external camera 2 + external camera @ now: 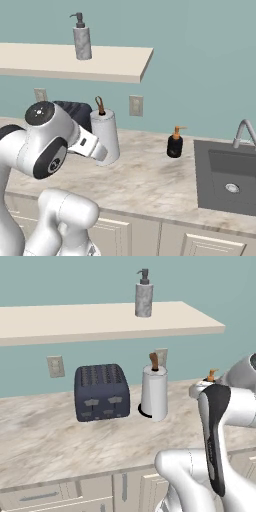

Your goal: Locate and retrieve the soap dispenser and soap dispenser from the cabinet. Place them next to the sink.

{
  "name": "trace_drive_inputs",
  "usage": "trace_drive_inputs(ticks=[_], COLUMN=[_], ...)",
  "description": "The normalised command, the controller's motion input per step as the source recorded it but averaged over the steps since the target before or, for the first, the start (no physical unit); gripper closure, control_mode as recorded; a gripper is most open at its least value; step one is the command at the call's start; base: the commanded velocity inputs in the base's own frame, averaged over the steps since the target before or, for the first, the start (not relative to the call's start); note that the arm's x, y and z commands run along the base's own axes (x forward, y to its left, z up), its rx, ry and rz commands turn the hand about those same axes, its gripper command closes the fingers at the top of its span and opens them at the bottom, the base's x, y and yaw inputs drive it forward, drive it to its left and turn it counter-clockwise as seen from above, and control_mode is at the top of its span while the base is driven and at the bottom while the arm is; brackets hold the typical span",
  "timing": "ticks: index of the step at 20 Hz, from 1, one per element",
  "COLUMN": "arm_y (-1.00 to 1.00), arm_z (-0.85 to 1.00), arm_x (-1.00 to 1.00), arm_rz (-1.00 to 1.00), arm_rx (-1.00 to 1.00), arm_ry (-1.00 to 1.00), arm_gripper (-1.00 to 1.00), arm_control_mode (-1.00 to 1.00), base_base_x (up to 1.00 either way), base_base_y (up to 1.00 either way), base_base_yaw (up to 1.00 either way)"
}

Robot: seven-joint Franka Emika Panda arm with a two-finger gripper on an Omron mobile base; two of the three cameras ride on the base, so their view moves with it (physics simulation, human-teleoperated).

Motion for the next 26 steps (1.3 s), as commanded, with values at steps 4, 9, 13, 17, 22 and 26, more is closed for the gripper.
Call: trace_drive_inputs(ticks=[4,9,13,17,22,26], arm_y=[0.38,0.24,-0.03,0.01,-0.17,0.02], arm_z=[0.67,0.46,0.65,0.85,0.22,0.0], arm_x=[-0.01,0.15,0.32,0.41,0.32,0.0], arm_rz=[0.15,0.26,0.31,0.27,0.26,-0.01], arm_rx=[-0.06,-0.13,-0.06,0.02,0.01,0.0], arm_ry=[-0.07,-0.06,0.0,-0.04,0.0,0.0], arm_gripper=[-1.0,-1.0,-1.0,-1.0,-1.0,-1.0], arm_control_mode=[-1.0,-1.0,-1.0,-1.0,-1.0,-1.0], base_base_x=[0.0,0.0,0.0,0.0,0.0,0.0], base_base_y=[0.0,0.0,0.0,0.0,0.0,0.0], base_base_yaw=[0.0,0.0,0.0,0.0,0.0,0.0])
